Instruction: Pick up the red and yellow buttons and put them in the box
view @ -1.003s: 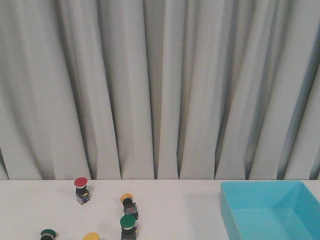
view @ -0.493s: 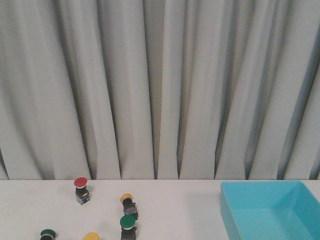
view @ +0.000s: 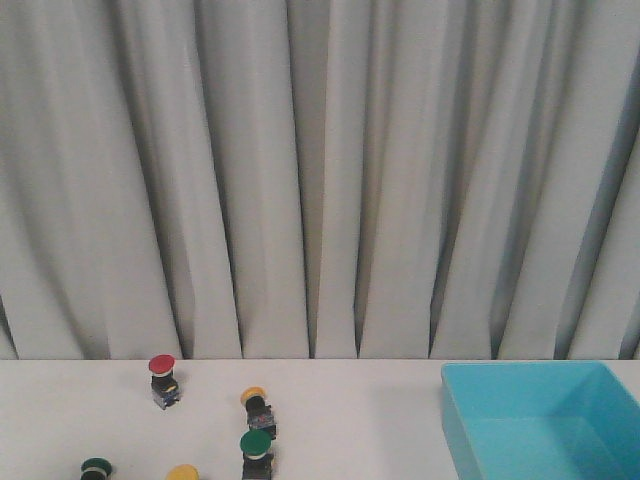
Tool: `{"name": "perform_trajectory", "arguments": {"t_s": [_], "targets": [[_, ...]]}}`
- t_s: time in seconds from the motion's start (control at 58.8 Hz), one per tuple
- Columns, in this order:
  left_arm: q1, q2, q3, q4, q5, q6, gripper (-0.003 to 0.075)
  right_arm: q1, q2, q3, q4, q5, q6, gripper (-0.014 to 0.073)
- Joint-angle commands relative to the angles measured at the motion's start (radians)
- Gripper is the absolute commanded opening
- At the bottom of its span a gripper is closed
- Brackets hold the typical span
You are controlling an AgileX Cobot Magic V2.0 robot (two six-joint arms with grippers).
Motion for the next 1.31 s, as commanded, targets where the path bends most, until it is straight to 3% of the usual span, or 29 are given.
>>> {"name": "perform_trajectory", "arguments": {"t_s": [0.0,0.204,0.374,0.459,0.578,0.714,0.816,1.088,1.291], "targets": [[-0.006,0.036,-0.034,-0.009,-0.056,0.000,-0.0005,0.046,0.041,-0.038,-0.005,-0.069,0.002,-0.0008],[-0.007,0.087,-0.036,-0.009,-0.060,-0.025,0.0026,0.096,0.064,-0.041,-0.019,0.017,-0.001,-0.0004],[-0.030,0.172,-0.037,-0.009,-0.049,-0.026,0.0190,0.095,0.064,-0.065,-0.042,0.043,-0.062,0.0042],[-0.030,0.205,-0.061,-0.009,-0.033,-0.066,0.0338,0.095,0.069,-0.108,-0.057,0.150,-0.103,0.0121],[-0.030,0.265,-0.144,-0.009,0.030,-0.114,0.0573,0.095,0.093,-0.161,-0.070,0.255,-0.114,0.0326],[-0.030,0.329,-0.236,-0.009,0.136,-0.111,0.0699,0.095,0.111,-0.169,-0.056,0.261,-0.091,0.0531],[-0.030,0.360,-0.255,-0.009,0.134,-0.112,0.0705,0.095,0.110,-0.169,-0.041,0.249,-0.085,0.0589],[-0.028,0.385,-0.255,-0.009,0.097,-0.121,0.0631,0.095,0.110,-0.169,-0.042,0.249,-0.085,0.0582],[-0.039,0.423,-0.268,-0.011,0.195,-0.066,0.0550,0.095,0.110,-0.169,-0.039,0.249,-0.085,0.0581]]}}
